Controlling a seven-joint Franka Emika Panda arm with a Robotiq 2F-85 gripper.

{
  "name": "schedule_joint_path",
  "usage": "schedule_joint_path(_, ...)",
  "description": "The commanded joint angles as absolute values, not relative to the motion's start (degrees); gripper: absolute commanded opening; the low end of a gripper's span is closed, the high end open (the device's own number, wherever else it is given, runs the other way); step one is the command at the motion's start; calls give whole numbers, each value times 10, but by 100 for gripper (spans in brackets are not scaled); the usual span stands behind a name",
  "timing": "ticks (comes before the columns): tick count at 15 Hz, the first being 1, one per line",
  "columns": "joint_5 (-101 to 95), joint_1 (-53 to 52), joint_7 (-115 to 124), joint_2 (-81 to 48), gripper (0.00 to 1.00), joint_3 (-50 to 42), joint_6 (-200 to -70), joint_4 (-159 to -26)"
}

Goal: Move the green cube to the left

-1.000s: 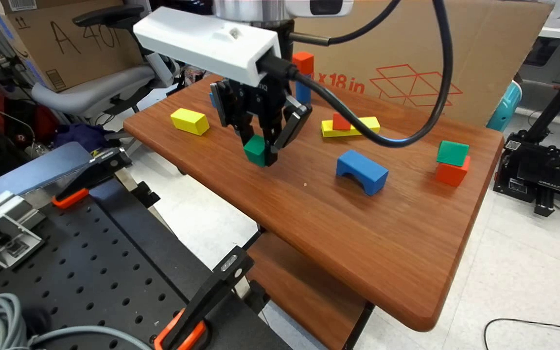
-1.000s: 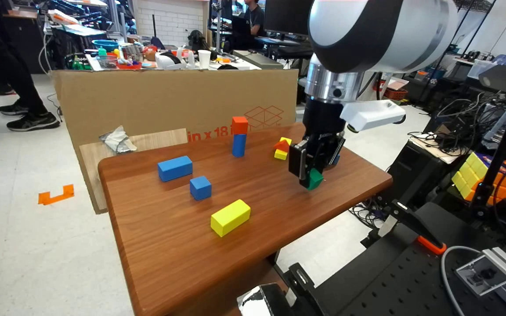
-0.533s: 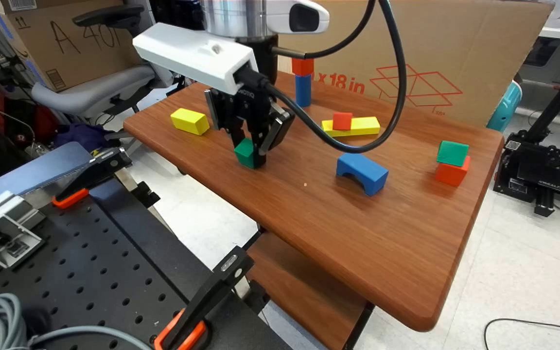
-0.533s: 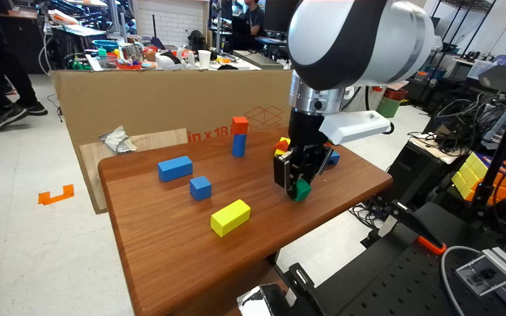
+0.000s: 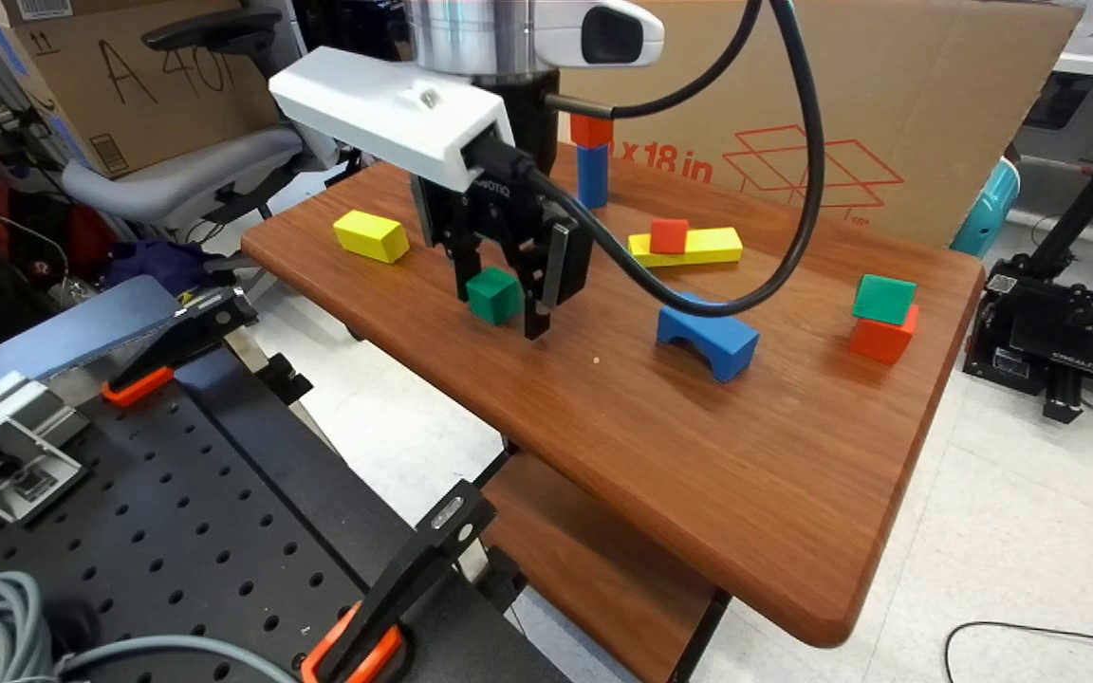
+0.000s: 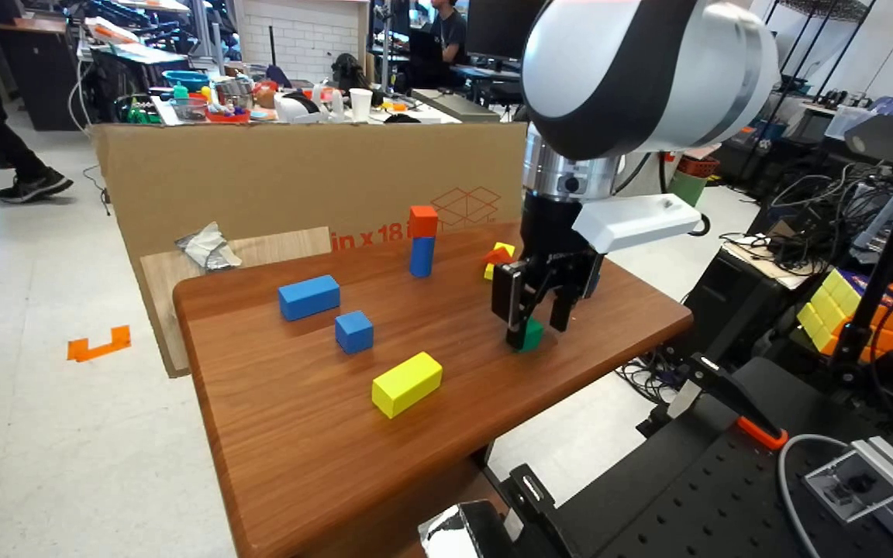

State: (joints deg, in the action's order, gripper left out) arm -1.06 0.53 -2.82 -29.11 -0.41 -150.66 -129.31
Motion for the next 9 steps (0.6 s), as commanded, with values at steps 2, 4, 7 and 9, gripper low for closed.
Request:
schedule_joint_path(2, -47, 1, -28, -196, 100, -29, -1548, -1390)
schedule_joint_path(4, -67, 1, -25, -153, 100, -39, -1559, -1425)
schedule_joint_path(7, -81, 6, -22, -100, 100, -46, -1545, -1458)
schedule_joint_path(9, -74, 10, -25, -132, 100, -39, -1536, -1429)
